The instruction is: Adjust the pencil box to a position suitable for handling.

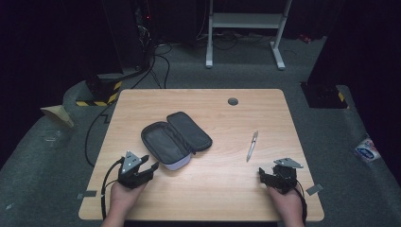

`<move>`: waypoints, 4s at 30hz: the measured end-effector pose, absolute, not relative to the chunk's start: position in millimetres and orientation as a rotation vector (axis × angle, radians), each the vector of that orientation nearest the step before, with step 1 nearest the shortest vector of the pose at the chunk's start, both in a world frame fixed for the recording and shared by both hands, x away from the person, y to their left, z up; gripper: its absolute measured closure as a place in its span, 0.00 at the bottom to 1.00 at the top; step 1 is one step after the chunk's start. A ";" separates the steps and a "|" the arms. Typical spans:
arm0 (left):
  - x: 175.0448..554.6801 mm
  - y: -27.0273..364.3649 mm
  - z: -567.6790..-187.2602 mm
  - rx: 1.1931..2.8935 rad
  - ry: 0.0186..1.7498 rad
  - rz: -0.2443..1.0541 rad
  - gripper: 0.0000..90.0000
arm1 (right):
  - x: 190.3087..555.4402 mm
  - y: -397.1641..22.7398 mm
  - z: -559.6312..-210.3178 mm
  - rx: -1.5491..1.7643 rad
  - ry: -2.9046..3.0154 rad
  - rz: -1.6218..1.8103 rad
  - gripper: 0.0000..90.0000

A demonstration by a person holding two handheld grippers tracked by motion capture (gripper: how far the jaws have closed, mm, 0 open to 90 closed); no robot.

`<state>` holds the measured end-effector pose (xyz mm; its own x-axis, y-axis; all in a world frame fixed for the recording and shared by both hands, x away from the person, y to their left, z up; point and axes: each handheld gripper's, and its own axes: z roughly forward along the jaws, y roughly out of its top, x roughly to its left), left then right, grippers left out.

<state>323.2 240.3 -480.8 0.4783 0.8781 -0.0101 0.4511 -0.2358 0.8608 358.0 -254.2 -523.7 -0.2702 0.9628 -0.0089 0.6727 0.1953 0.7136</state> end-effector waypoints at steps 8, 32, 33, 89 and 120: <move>327.2 230.5 -480.9 1.866 1.095 0.616 0.52 | 357.5 -254.5 -523.8 1.511 2.022 0.844 0.22; 338.5 190.7 -491.5 1.990 1.011 0.578 0.62 | 357.0 -253.7 -523.6 1.497 2.025 0.857 0.28; 338.8 188.9 -493.4 1.996 1.007 0.564 0.64 | 357.1 -253.5 -523.6 1.496 2.024 0.856 0.28; 317.9 176.2 -475.0 1.971 0.866 0.541 0.71 | 353.8 -252.8 -523.2 1.471 2.044 0.870 0.33; 343.1 290.4 -488.1 1.751 1.277 0.615 0.80 | 354.7 -252.8 -523.2 1.468 2.043 0.870 0.35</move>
